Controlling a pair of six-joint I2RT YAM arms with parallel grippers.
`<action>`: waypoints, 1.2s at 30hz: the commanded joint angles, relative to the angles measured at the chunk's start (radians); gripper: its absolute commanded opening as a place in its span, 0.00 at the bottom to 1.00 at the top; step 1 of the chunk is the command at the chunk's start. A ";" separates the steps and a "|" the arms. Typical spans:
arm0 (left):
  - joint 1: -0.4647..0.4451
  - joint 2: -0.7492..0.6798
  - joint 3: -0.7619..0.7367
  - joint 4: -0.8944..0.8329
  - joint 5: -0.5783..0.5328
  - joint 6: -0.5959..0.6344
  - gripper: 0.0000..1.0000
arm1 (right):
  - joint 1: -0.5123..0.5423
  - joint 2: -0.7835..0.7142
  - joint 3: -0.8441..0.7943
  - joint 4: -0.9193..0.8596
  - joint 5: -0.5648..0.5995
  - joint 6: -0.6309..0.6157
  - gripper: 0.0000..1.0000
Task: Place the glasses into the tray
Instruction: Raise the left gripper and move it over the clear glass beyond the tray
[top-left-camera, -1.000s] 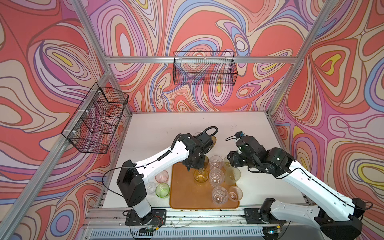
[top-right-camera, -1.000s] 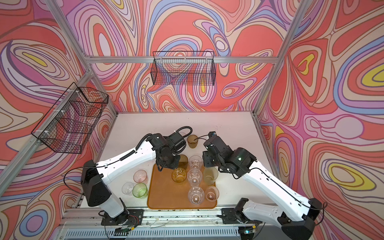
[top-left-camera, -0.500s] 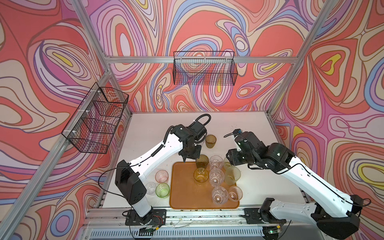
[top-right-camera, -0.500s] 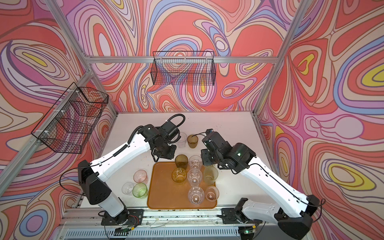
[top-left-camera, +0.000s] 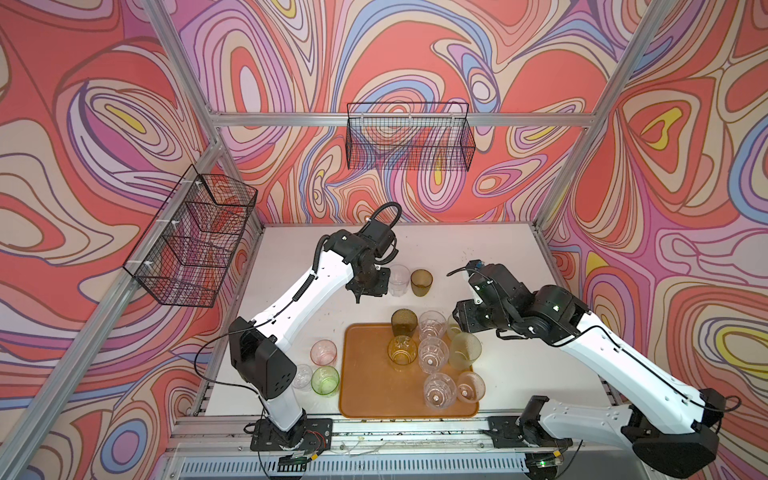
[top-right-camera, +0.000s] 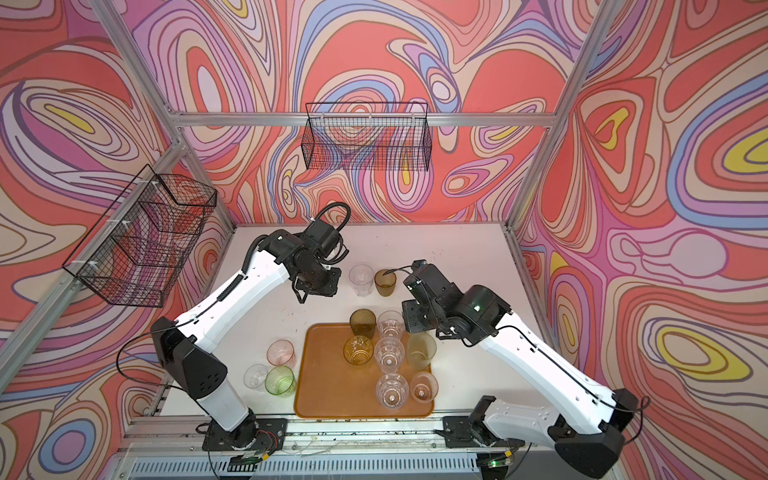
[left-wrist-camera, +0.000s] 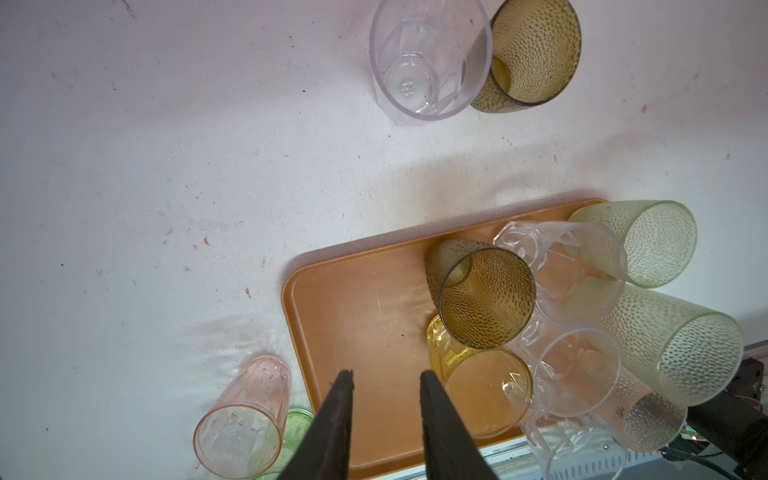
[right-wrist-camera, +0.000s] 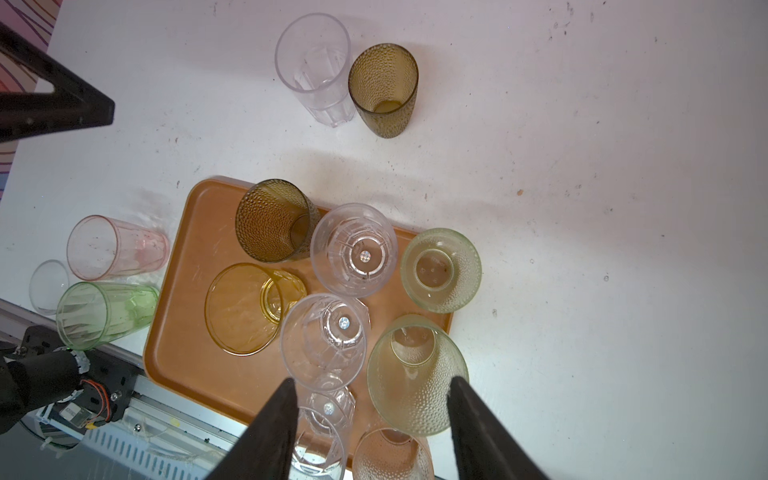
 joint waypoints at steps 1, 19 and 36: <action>0.028 0.035 0.040 -0.036 0.005 0.042 0.32 | -0.002 0.008 0.021 -0.018 0.005 0.014 0.60; 0.173 0.130 0.185 -0.038 0.050 0.100 0.32 | -0.002 -0.016 0.027 -0.039 0.021 0.026 0.62; 0.247 0.231 0.270 0.015 0.095 0.091 0.34 | -0.003 -0.038 0.018 -0.035 0.025 0.038 0.62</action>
